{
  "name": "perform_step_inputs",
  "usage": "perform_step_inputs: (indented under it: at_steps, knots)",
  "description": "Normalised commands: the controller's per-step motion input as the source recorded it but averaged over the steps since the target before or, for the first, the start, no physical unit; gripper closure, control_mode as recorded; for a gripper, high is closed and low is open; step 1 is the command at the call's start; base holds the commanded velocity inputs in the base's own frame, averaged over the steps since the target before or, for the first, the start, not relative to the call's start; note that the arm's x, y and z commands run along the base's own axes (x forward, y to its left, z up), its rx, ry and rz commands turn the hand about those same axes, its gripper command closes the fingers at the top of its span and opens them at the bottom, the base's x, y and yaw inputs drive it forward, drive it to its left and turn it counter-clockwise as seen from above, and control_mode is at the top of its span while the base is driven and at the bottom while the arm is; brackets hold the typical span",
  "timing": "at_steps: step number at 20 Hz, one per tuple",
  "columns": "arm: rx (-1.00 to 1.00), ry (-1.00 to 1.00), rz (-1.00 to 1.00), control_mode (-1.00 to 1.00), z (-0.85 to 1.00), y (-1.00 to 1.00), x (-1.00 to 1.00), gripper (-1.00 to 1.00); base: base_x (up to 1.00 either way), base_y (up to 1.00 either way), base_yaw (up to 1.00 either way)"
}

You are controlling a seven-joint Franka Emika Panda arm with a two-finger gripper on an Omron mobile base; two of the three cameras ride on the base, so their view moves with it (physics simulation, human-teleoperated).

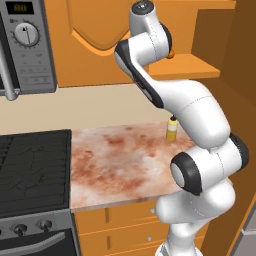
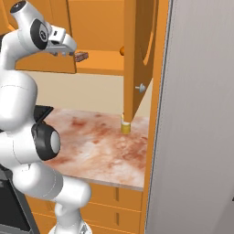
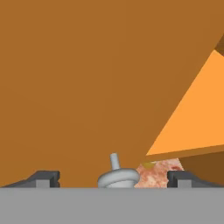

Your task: Pick the bar soap and bar soap from the cabinet and place them on the counter.

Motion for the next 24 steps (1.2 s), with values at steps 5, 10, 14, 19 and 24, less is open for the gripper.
perform_step_inputs:
  at_steps: [5,10,14,19,24]
  knots:
    - [0.00,0.00,-0.01,-1.00,-0.03,-0.01,0.30,-1.00,0.00,0.00,0.00]
    - [0.00,0.00,0.00,-1.00,0.00,-0.11,0.39,-1.00,0.00,0.00,0.00]
    - [0.00,0.00,0.00,-1.00,-0.01,-0.06,0.12,1.00,0.00,0.00,0.00]
    - [0.00,-0.03,0.00,-1.00,-0.07,-0.03,0.00,1.00,0.00,0.00,0.00]
    - [0.00,-0.01,-0.02,-1.00,-0.15,0.01,-0.16,1.00,0.00,0.00,0.00]
